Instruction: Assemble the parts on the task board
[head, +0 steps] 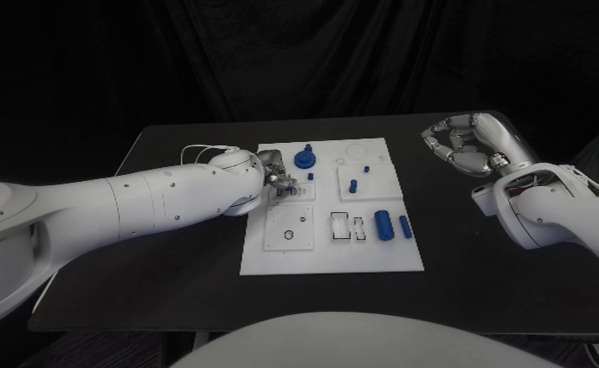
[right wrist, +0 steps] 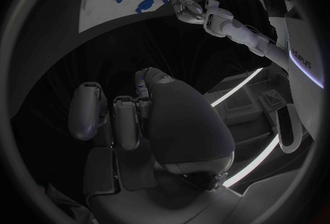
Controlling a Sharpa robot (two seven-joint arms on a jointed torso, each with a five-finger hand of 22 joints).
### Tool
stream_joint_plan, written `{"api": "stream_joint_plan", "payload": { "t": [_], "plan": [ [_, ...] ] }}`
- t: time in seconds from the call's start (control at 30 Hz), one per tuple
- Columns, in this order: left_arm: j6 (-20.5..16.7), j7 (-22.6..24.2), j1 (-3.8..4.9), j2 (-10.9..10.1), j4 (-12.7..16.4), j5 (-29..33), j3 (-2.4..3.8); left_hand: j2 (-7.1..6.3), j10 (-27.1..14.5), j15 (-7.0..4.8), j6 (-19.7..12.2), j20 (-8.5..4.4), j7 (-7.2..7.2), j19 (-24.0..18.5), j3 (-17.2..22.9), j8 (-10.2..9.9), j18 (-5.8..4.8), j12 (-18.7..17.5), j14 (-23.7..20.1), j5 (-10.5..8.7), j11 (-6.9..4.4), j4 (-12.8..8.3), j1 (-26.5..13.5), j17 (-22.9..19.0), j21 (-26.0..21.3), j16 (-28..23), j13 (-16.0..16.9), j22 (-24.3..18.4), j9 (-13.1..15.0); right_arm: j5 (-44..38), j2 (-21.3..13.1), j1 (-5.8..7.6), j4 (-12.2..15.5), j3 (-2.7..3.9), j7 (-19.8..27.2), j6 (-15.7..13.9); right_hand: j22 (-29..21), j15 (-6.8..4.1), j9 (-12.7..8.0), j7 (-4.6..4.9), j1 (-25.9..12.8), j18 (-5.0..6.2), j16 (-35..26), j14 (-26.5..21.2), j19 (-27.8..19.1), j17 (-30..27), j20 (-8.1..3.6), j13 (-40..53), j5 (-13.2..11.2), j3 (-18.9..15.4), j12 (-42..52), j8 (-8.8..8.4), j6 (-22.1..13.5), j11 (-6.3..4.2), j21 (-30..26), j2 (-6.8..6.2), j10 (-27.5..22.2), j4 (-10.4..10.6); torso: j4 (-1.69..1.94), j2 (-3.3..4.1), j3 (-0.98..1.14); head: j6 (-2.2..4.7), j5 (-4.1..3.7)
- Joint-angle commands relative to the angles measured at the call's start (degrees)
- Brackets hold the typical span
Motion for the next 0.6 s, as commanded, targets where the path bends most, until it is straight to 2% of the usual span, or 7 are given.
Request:
{"api": "stream_joint_plan", "payload": {
  "t": [0.03, 0.13, 0.33, 0.6],
  "plan": [
    [0.98, 0.72, -0.11, 0.24, 0.01, 0.29, 0.03, 0.0, 6.16, -0.39, 0.18, -0.15, -0.28, 0.06, -0.02, 0.04, 0.3, 0.21, 5.95, -0.36, -0.42, 0.23, -0.38, 15.1, -0.36, 0.15, 15.09, 3.54, 0.07, -0.09, -0.04, -0.12, 0.06, 0.04, -0.83, 0.11, 9.49, -0.4, -0.09, -0.07, 0.21, 0.2, -0.31, 3.38, 0.0, 9.39, 0.01, 3.29, 0.38, 0.32, -0.23, 0.39, -0.35, -0.02, -0.37, -0.35, -0.11, -0.13, -0.01, 0.02, 0.01, -0.01, -0.02],
    [1.74, 0.67, -0.11, 0.38, -0.02, 0.29, 0.03, 0.04, 6.16, -0.38, 0.13, -0.15, -0.26, -0.03, -0.1, -0.14, 0.33, 0.21, 5.95, -1.45, -0.4, 0.52, -0.67, 15.1, -0.5, 0.15, 15.09, 3.46, 0.15, -0.09, -0.05, -0.12, 0.09, 0.04, -0.84, 0.1, 9.49, -0.4, -0.09, -0.07, 0.21, 0.2, -0.31, 3.38, 0.0, 9.39, 0.01, 3.29, 0.38, 0.32, -0.23, 0.39, -0.35, -0.02, -0.37, -0.35, -0.11, -0.13, -0.01, 0.01, 0.0, -0.01, -0.09],
    [3.47, 0.69, -0.12, 0.61, -0.1, 0.66, 0.03, 0.06, 6.16, -0.37, 0.05, -0.15, -0.24, -0.13, -0.17, -0.33, 0.36, 0.21, 5.95, -2.48, -0.38, 0.65, -0.78, 15.1, -0.64, 0.15, 15.09, 3.38, 0.2, -0.09, -0.06, -0.12, 0.09, 0.04, -0.9, 0.11, 9.49, -0.4, -0.09, -0.07, 0.21, 0.2, -0.31, 3.38, 0.0, 9.39, 0.01, 3.29, 0.38, 0.32, -0.23, 0.39, -0.35, -0.02, -0.37, -0.35, -0.11, -0.13, 0.0, 0.0, 0.01, -0.01, -0.09],
    [3.96, 1.03, -0.13, 0.96, -0.47, 4.0, 0.03, 0.13, 6.16, -0.35, -0.1, -0.13, -0.24, -0.55, -0.09, -0.48, 0.5, 0.21, 5.95, -2.76, -0.37, 0.57, -0.61, 15.1, -1.04, 0.15, 15.09, 2.9, 0.22, -0.09, -0.04, -0.12, 0.09, 0.04, -0.97, 0.11, 9.45, -0.4, -0.1, -0.06, 0.21, 0.22, -0.35, 3.37, -0.04, 9.35, 0.01, 3.27, 0.43, 0.4, -0.23, 0.41, -0.41, -0.02, -0.49, -0.33, -0.1, -0.16, -0.01, 0.03, 0.01, -0.01, -0.04]
  ]
}}
